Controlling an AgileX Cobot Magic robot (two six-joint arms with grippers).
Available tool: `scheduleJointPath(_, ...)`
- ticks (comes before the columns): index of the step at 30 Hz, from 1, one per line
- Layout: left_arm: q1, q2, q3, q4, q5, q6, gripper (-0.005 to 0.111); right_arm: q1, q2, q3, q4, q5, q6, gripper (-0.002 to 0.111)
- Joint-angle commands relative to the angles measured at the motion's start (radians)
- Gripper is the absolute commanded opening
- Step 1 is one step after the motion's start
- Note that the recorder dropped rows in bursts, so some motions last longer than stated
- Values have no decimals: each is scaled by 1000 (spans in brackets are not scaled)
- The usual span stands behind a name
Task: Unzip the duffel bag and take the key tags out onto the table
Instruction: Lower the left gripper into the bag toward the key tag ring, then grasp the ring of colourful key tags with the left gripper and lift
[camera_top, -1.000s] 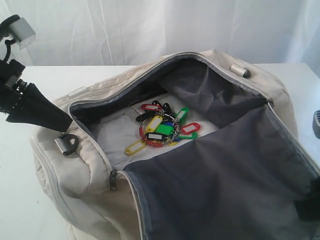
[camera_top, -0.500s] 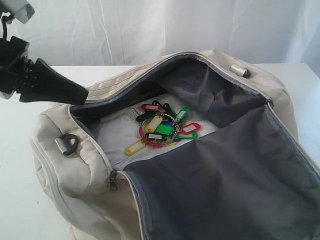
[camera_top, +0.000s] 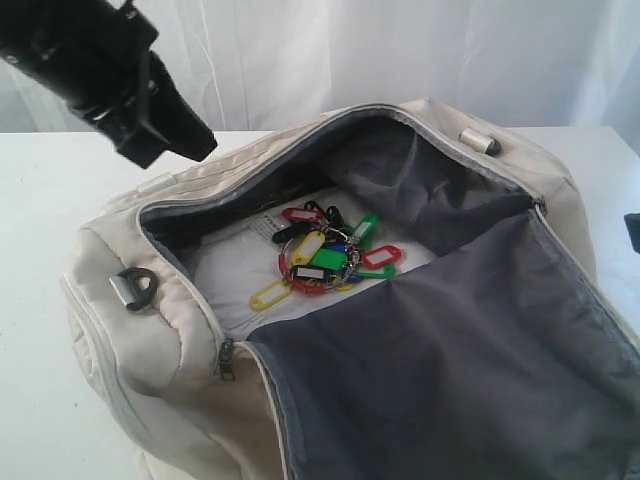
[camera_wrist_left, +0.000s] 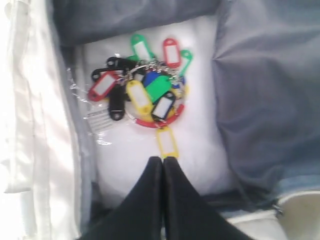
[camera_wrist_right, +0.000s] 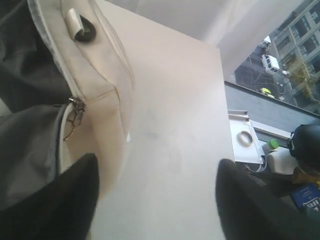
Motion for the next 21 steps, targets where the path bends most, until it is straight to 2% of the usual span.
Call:
scheduleJointPath(1,-92,145,-122,144,4,-125,0,-2,-1,1,10,-24,7,18)
scheduleJointPath(2,-106,184,-144,146,4,-125,0,-2,-1,1,10,-24,-8,1)
scheduleJointPath(8,-161,357,-200,151,-88,-125,2,-2,-15,1,19,-22,-20,1)
scheduleJointPath(10,-171,401,-202,151,-88,-114,12,-2,-21,1,21,-22,-20,1)
scheduleJointPath(15,-201,477,-202,126,-84,-51,53,-2,-30,1,21,-20,-20,1)
scheduleJointPath(17,-220,496,-202,126,-109,-30,64,-2,-30,1,21,-20,-20,1)
scheduleJointPath(21,-242,546,-202,128,-190,-9,67,-2,-30,1,21,-20,-20,1)
